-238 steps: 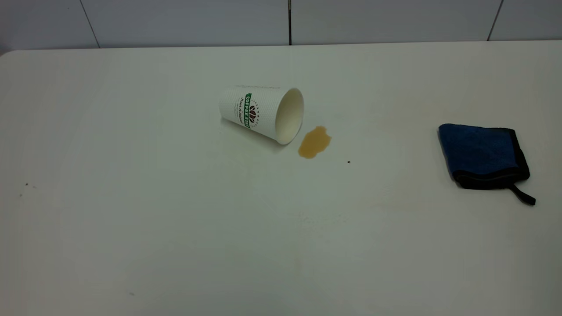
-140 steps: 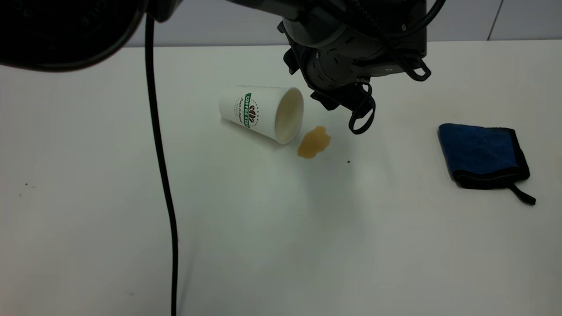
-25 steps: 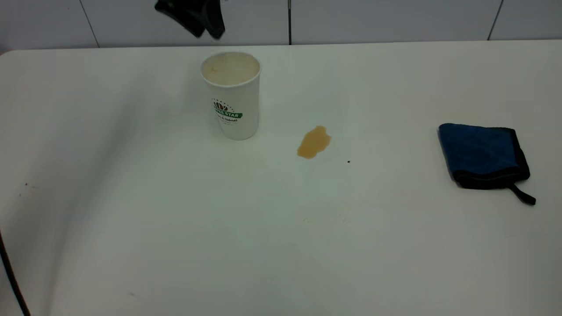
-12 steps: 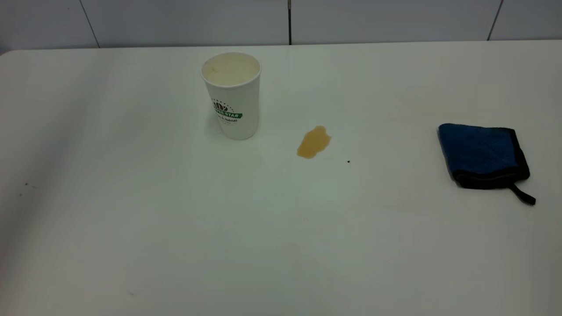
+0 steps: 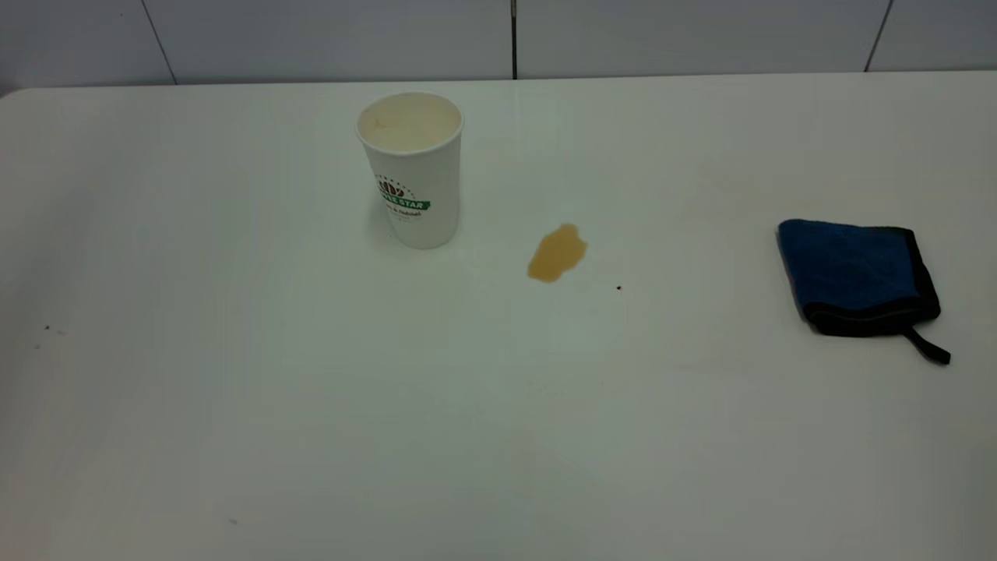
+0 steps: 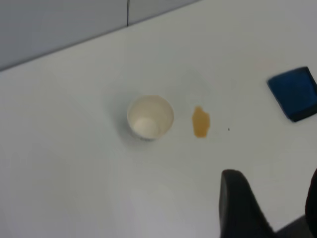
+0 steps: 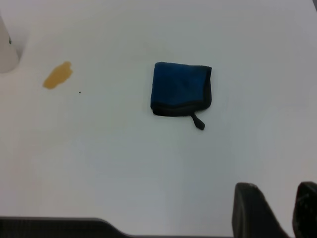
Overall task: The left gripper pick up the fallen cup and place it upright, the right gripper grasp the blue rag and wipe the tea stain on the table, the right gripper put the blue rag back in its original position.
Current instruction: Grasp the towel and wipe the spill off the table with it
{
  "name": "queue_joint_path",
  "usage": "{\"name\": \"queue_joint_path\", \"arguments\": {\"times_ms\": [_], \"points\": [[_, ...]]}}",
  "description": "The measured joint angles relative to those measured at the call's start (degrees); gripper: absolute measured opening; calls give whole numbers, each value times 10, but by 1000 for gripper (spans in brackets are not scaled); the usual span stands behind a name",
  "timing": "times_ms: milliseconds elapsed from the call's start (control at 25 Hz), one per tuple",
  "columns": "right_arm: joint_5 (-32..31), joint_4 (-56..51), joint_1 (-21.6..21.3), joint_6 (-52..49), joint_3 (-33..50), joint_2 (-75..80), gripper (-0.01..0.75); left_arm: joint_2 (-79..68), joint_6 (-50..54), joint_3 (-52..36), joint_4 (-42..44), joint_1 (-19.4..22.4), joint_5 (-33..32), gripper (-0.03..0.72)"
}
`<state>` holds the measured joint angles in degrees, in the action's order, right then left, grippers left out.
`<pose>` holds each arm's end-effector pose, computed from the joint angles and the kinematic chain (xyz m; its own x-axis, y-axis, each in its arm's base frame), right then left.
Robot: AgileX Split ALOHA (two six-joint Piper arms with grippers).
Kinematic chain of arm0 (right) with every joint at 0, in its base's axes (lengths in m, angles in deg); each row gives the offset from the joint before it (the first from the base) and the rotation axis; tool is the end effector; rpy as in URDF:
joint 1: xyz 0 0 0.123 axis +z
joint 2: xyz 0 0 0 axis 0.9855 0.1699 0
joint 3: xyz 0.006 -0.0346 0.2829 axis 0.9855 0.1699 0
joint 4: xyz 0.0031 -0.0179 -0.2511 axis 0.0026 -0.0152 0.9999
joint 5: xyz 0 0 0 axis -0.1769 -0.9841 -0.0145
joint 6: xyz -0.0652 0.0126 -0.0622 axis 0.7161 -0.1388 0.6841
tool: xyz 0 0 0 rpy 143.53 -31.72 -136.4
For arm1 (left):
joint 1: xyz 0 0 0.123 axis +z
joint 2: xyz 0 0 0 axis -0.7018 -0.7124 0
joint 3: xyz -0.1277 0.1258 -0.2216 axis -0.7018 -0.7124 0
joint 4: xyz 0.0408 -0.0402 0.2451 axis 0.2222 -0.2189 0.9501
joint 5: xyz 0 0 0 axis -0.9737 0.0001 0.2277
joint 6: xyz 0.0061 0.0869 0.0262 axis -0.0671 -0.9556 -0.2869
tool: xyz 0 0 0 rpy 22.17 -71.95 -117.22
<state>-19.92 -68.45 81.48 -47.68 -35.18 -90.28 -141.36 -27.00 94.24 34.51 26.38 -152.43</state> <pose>-0.0118 -0.0025 0.2691 -0.5263 0.0636 -0.8479 0.0390 0.9980 0.0506 0.2668 -0.1066 0.4734 -0.6219 0.2281 -0.7492 0.4604 0.8803 -0.1142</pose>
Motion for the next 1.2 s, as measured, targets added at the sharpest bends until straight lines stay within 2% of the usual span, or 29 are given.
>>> {"name": "queue_joint_path", "arguments": {"times_ms": [360, 560, 840, 1200], "points": [[0, 0, 0, 0, 0, 0, 239, 215, 4, -389, 40, 0, 3, 371], [0, 0, 0, 0, 0, 0, 239, 335, 70, -559, 100, 0, 23, 375], [0, 0, 0, 0, 0, 0, 239, 457, 92, -665, 137, 0, 41, 450], [0, 0, 0, 0, 0, 0, 239, 615, 93, -722, 168, 0, 51, 458]]}}
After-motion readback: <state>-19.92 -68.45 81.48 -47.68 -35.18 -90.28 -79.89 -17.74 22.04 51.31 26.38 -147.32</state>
